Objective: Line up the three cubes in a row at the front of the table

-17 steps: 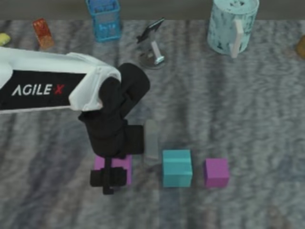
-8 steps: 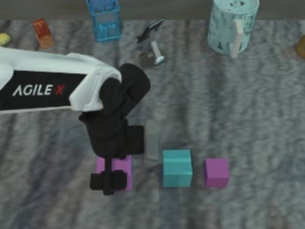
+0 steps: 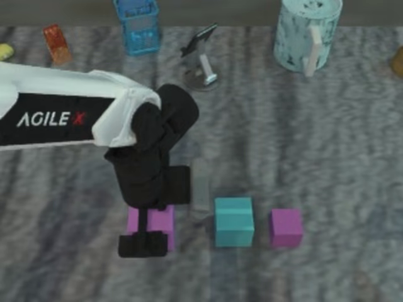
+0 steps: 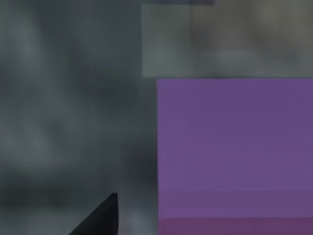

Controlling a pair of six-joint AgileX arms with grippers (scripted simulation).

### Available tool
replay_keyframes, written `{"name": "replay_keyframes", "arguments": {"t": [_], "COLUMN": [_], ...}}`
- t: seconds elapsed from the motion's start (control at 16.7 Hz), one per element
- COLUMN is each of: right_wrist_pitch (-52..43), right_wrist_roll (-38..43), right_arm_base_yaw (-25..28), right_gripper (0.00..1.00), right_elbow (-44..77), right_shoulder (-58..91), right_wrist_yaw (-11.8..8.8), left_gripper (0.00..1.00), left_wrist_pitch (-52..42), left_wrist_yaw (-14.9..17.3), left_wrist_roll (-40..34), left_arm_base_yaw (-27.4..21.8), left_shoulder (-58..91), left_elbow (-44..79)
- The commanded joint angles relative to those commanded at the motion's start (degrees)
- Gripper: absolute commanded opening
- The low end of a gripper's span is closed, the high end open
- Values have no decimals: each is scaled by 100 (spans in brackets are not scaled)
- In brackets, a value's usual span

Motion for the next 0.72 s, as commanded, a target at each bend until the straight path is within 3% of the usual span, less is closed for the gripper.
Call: {"name": "replay_keyframes", "arguments": {"t": [0.72], "right_wrist_pitch": [0], "right_wrist_roll": [0], "right_arm_base_yaw": [0], "right_gripper": [100], "right_elbow": [0], "right_shoulder": [0], "right_wrist_yaw": [0], "left_gripper": [100], "left_wrist_pitch": [-1518], "left_wrist_yaw": [-3], "left_wrist_roll": [-11], "left_arm_base_yaw": [123], "left_shoulder": [-571], "left_elbow": [952]}}
